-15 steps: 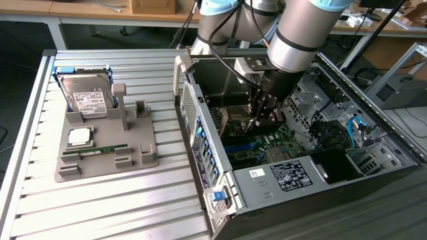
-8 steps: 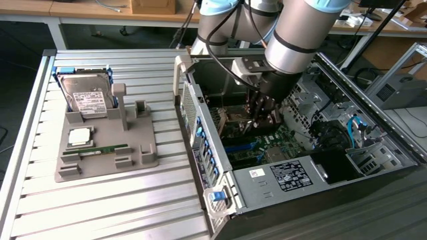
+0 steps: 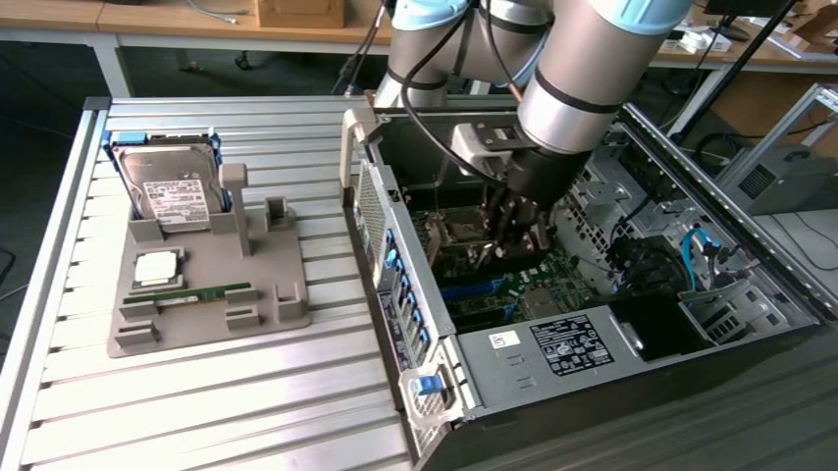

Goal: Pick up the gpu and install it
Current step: 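Insert the gpu into the slot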

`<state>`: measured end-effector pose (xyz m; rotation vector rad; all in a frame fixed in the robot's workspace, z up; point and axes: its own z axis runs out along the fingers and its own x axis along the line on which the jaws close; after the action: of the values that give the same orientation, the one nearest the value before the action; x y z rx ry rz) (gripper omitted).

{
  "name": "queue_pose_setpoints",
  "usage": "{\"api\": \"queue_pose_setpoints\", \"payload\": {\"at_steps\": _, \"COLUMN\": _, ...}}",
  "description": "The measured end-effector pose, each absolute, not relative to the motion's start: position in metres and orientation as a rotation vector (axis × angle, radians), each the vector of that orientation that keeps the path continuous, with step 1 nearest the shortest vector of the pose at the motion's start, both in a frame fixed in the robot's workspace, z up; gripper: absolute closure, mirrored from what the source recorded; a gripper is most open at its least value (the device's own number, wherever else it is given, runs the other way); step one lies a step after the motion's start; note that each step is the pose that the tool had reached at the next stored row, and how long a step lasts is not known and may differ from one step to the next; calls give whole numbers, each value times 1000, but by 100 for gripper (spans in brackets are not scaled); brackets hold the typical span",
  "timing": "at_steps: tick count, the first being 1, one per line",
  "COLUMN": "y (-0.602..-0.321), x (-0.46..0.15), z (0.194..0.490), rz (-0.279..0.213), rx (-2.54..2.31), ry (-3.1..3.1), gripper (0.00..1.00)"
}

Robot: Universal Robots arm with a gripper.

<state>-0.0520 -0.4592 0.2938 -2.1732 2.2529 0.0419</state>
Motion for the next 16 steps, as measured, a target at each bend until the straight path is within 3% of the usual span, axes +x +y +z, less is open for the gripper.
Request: {"api": "queue_pose_setpoints", "payload": {"at_steps": 16, "y": -459, "x": -66, "z": 283, "rz": 42, "rx": -2173, "ry": 2253, "gripper": 73}}
